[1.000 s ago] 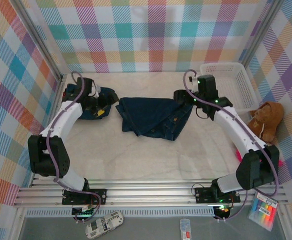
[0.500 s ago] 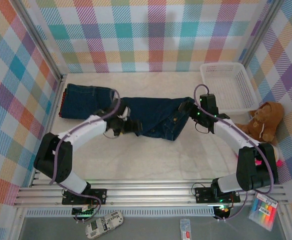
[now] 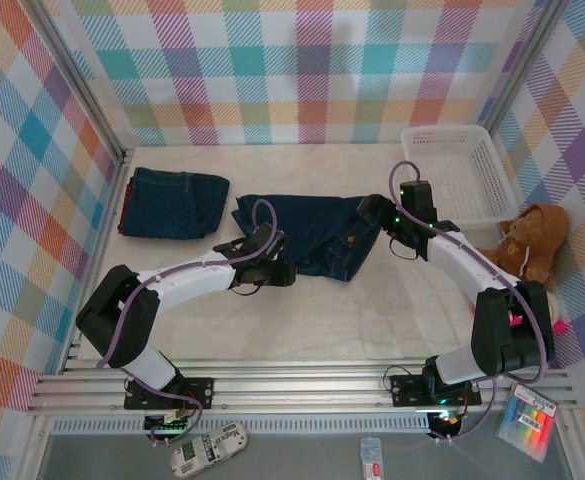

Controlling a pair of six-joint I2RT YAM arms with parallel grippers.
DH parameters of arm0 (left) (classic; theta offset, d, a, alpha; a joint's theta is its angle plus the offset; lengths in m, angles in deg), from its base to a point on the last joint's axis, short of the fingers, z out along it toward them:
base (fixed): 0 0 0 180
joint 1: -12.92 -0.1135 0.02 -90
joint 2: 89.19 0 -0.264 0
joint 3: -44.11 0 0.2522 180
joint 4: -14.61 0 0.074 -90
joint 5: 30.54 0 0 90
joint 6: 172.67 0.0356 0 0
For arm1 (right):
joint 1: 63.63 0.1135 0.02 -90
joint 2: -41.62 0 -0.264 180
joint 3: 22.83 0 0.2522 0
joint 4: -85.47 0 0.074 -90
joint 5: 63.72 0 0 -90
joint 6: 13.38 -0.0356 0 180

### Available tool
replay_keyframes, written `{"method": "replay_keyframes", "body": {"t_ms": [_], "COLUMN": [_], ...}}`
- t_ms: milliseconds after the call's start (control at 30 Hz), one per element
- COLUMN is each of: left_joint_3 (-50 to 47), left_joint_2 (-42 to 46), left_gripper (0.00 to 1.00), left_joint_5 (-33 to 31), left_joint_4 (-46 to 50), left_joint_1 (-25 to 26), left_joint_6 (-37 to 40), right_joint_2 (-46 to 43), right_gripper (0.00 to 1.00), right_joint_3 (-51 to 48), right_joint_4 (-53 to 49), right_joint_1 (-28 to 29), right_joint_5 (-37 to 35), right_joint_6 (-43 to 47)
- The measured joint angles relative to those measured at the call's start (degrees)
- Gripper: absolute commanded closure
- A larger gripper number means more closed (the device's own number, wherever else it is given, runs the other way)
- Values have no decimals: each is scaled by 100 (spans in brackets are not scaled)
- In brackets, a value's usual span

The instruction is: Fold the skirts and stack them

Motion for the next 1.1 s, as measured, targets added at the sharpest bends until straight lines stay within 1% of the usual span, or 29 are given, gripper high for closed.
{"method": "replay_keyframes", "body": {"t_ms": [100,167,200,333,400,467,533,567,733,767,867,967,1067,1100], "left_joint_3": [0,0,-2,-35,-39,-39,-39,-39,-39,-39,-98,-216,-334,-363], "left_joint_2": [-61,-109,-131,-184,-225,-286,-350,-380,-446,-439,-282,175,789,1014], "left_gripper": [47,47,50,51,55,57,60,63,97,100,100,100,100,100], "left_joint_5": [-184,-205,-203,-181,-181,-181,-155,-149,-142,-146,-177,-181,-52,13], "left_joint_4": [-157,-203,-223,-367,-420,-476,-494,-494,-509,-518,-501,-452,-455,-452], "left_joint_1": [11,22,26,31,31,31,33,31,33,33,31,-61,-323,-501], "left_joint_6": [0,-2,-2,-31,-39,-46,-46,-55,-131,-175,-223,-337,-496,-542], "right_joint_2": [0,0,0,0,0,0,0,0,0,2,39,247,645,807], "right_gripper": [1,1,1,1,1,1,1,1,1,1,0,7,21,28], "right_joint_3": [0,0,0,0,0,0,0,2,44,63,168,424,774,911], "right_joint_4": [-2,-2,-2,-2,-2,-2,-2,-2,-50,-66,-146,-308,-483,-564], "right_joint_1": [0,0,0,2,2,0,0,0,0,0,-15,-90,-264,-323], "right_joint_5": [-20,-24,-33,-42,-42,-39,-42,-39,-48,-66,-125,-151,-114,-57], "right_joint_6": [2,2,2,2,2,2,2,4,52,87,269,570,1049,1305]}}
